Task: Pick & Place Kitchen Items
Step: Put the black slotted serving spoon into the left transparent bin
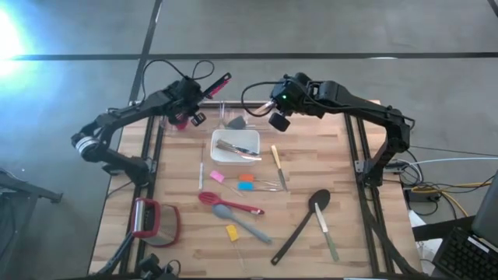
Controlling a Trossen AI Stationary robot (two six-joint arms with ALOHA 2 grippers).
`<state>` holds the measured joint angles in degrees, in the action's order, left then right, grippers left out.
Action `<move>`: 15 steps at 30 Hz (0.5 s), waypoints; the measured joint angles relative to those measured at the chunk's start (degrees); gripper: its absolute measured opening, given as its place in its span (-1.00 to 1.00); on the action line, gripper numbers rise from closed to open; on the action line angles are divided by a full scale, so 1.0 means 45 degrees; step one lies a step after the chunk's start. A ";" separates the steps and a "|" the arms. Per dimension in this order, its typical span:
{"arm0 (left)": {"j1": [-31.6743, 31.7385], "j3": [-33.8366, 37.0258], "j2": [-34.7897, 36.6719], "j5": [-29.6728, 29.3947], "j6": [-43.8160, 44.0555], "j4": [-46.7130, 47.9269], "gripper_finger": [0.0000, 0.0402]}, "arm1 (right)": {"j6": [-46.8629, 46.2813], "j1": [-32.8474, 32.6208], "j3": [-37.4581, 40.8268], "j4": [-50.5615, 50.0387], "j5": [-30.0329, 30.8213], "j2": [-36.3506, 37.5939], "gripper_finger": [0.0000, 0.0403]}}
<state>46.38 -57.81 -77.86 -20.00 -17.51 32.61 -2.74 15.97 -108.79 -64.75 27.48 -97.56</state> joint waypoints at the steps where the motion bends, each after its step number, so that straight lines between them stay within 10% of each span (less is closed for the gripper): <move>1: -0.0011 0.0003 -0.0091 0.0011 -0.0002 0.0022 -0.63 | -0.0005 0.0000 0.0014 0.0005 -0.0005 0.0000 -0.74; 15: 0.0089 0.1823 -0.0166 0.0100 -0.0170 -0.1620 -0.63 | -0.0058 -0.0005 0.1012 0.0358 -0.0110 0.0000 -0.74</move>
<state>46.78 -49.61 -78.61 -19.55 -18.27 25.32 -3.01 15.94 -104.24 -63.14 26.99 -97.56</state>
